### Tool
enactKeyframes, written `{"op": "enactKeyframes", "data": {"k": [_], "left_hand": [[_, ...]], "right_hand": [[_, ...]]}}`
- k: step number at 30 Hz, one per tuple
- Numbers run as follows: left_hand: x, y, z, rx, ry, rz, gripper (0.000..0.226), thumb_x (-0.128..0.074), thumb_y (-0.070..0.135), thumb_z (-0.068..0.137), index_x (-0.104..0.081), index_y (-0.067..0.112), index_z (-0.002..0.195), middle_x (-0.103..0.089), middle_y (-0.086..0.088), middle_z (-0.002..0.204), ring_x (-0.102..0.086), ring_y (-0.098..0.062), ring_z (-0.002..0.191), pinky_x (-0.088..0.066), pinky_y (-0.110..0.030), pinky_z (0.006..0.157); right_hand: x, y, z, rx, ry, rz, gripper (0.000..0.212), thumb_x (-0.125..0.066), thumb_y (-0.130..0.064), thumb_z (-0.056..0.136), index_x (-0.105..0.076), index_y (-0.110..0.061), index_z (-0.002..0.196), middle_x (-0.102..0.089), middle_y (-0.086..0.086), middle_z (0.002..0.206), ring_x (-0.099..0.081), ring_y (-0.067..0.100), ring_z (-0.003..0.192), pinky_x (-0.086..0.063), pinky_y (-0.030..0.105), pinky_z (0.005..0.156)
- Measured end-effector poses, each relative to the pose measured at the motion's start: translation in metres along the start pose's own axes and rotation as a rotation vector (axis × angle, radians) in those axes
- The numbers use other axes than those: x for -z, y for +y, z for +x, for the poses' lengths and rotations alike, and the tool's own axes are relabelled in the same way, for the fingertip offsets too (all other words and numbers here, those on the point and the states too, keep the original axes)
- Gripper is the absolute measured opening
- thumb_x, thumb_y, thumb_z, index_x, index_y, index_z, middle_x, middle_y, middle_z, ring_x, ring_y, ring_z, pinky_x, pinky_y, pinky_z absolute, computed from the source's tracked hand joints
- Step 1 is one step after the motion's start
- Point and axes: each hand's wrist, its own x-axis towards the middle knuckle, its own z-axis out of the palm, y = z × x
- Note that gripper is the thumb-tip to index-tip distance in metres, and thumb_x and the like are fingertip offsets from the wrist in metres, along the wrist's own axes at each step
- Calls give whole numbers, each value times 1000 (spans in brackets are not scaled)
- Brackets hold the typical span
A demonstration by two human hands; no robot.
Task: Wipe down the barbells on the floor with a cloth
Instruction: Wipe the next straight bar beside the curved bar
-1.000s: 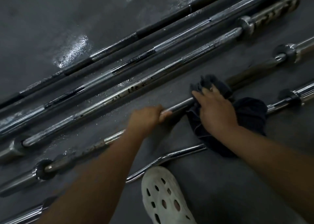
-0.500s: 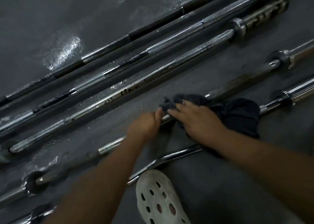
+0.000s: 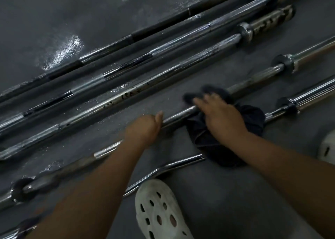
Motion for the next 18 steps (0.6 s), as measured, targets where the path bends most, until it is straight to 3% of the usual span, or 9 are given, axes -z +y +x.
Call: {"op": "enactKeyframes", "data": {"k": [2,3,5,7,10,13,18], "left_hand": [[-20,-4,-21,-69,291,146,52,-25,49,104,-63,16,92,-68,-15,87,-66,-37,81,-50,-40,70],[-25,-6,-29,-103,322,178,49,-28,49,102,-61,17,86,-66,-13,75,-64,-36,69,-49,-39,60],[-27,-11,-29,-105,293,182,49,-25,51,99,-59,19,87,-65,-9,71,-64,-36,65,-46,-37,55],[-24,-13,-23,-133,258,158,52,-19,54,98,-59,21,99,-69,-10,81,-66,-36,75,-45,-37,59],[-20,-19,-22,-176,328,24,43,-26,47,103,-58,18,102,-66,-13,90,-62,-35,83,-39,-38,65],[-11,-28,-41,-171,411,-104,30,-40,37,103,-60,15,106,-63,-11,100,-58,-30,92,-42,-38,75],[9,-58,-97,-214,436,17,39,-52,38,99,-54,14,130,-59,-7,126,-56,-25,113,-43,-37,93]], "right_hand": [[4,1,1,-204,18,52,52,-47,-12,90,-49,-25,140,-47,5,145,-37,33,140,-53,49,89],[4,-12,0,-218,23,79,51,-50,-11,88,-52,-24,138,-49,4,143,-36,34,140,-53,49,90],[2,-47,-4,-54,-22,151,50,-55,-9,85,-56,-25,133,-53,3,138,-39,33,137,-53,50,89],[9,-78,-9,152,-129,295,55,-55,-6,85,-54,-26,137,-51,2,144,-37,29,140,-48,49,100],[27,-92,-19,88,-227,510,60,-47,-1,89,-51,-26,143,-45,-2,151,-34,21,143,-33,35,114],[34,-93,-42,26,-179,525,56,-40,-15,84,-60,-22,136,-55,1,142,-46,22,134,-36,36,111],[46,-112,-77,-82,68,506,63,-25,-30,76,-68,-19,121,-68,4,120,-60,29,115,-53,49,89]]}}
